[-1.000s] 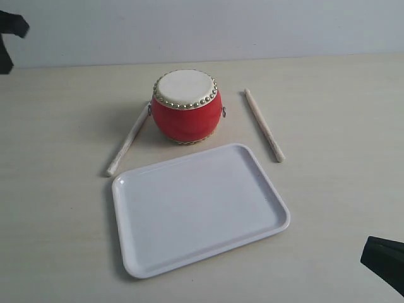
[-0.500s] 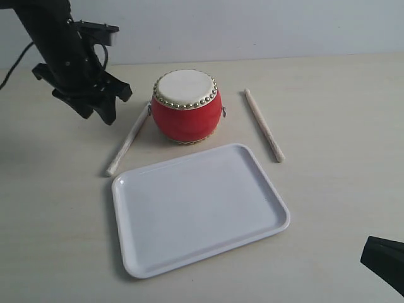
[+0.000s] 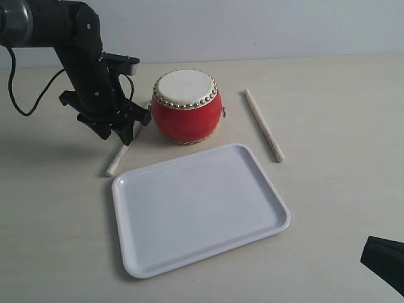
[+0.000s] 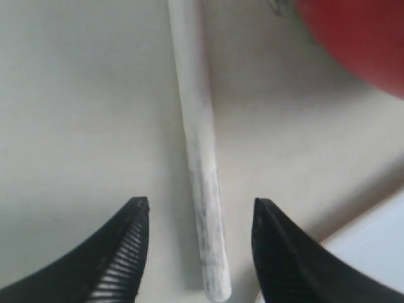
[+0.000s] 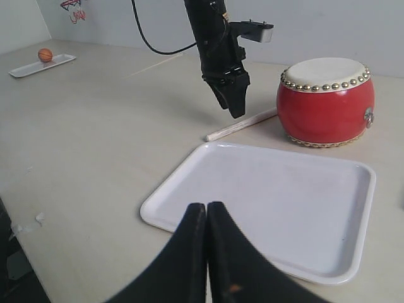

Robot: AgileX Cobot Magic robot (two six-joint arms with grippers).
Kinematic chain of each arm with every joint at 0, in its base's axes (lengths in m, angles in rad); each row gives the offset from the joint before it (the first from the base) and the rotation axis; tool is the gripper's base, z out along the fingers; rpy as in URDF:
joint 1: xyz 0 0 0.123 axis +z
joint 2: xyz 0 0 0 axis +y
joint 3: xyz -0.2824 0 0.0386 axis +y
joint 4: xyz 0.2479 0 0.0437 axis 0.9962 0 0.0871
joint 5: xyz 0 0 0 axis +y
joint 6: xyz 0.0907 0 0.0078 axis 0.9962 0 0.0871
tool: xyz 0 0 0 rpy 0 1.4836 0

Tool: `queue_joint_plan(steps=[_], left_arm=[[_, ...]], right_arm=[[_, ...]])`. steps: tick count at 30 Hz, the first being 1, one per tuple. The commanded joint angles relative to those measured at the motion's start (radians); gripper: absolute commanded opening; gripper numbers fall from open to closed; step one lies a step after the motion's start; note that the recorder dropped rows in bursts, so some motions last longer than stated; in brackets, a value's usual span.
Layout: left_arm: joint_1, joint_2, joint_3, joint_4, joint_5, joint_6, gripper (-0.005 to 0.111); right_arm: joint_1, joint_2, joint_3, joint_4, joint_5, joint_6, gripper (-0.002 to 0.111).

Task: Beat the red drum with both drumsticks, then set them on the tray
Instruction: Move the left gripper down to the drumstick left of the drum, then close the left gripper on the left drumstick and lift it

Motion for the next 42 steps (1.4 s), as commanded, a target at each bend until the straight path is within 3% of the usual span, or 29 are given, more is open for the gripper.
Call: queue_joint_plan(steps=[1, 42], left_arm=[[-0.005, 0.013, -0.006, 0.004, -0.012, -0.013, 0.05], [-0.005, 0.081, -0.006, 0.001, -0.02, -0.022, 0.05]], right_arm=[[0.002, -0.006, 0.004, -0.008, -0.009, -0.002, 0.0], [0.002, -0.006, 0.004, -0.008, -0.009, -0.002, 0.0]])
